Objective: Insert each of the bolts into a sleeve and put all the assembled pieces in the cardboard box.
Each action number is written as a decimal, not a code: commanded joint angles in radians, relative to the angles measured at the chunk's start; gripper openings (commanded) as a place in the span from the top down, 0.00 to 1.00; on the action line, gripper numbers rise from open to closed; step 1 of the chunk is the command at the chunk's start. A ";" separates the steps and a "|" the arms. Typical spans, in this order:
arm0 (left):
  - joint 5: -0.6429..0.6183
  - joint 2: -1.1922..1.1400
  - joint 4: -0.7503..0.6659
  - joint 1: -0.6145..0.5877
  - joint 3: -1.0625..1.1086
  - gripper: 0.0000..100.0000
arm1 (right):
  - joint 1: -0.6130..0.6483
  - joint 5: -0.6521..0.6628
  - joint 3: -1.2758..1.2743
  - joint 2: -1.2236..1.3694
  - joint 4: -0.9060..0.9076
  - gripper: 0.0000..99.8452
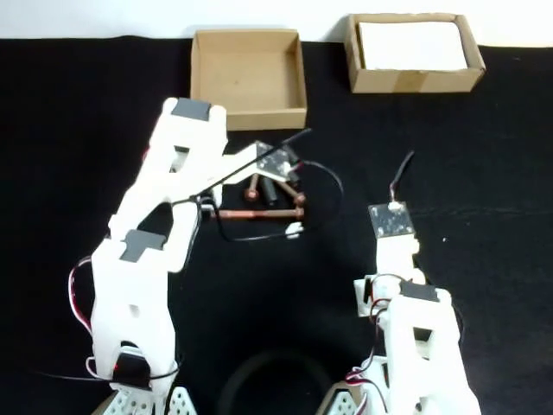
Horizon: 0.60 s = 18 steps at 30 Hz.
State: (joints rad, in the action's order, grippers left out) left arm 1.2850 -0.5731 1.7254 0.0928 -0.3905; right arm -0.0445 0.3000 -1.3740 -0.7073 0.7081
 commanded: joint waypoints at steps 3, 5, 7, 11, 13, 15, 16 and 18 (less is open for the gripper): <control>-0.181 -0.054 -0.023 -0.010 -0.170 0.81 | -0.004 -0.009 0.002 -0.012 -0.031 0.99; -0.239 -0.082 -0.023 -0.012 -0.222 0.80 | -0.004 -0.009 0.002 -0.012 -0.031 0.99; -0.310 -0.094 -0.018 -0.008 -0.260 0.80 | -0.004 -0.009 0.002 -0.012 -0.031 0.99; -0.628 -0.087 0.043 -0.001 -0.309 0.81 | -0.004 -0.009 0.002 -0.012 -0.031 0.99; -0.927 -0.045 0.049 -0.015 -0.277 0.80 | -0.004 -0.009 0.002 -0.012 -0.031 0.99; -1.178 0.033 0.049 -0.024 -0.163 0.80 | -0.004 -0.009 0.002 -0.012 -0.033 0.99; -1.280 0.087 0.049 -0.021 -0.085 0.80 | -0.004 -0.009 0.002 -0.012 -0.033 0.99; -1.455 0.208 0.046 0.005 0.090 0.80 | -0.004 -0.009 0.002 -0.012 -0.033 0.99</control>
State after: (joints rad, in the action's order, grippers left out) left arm 0.1726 -0.5608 1.7622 0.0790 -0.4887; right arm -0.0445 0.3000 -1.3740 -0.7073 0.7081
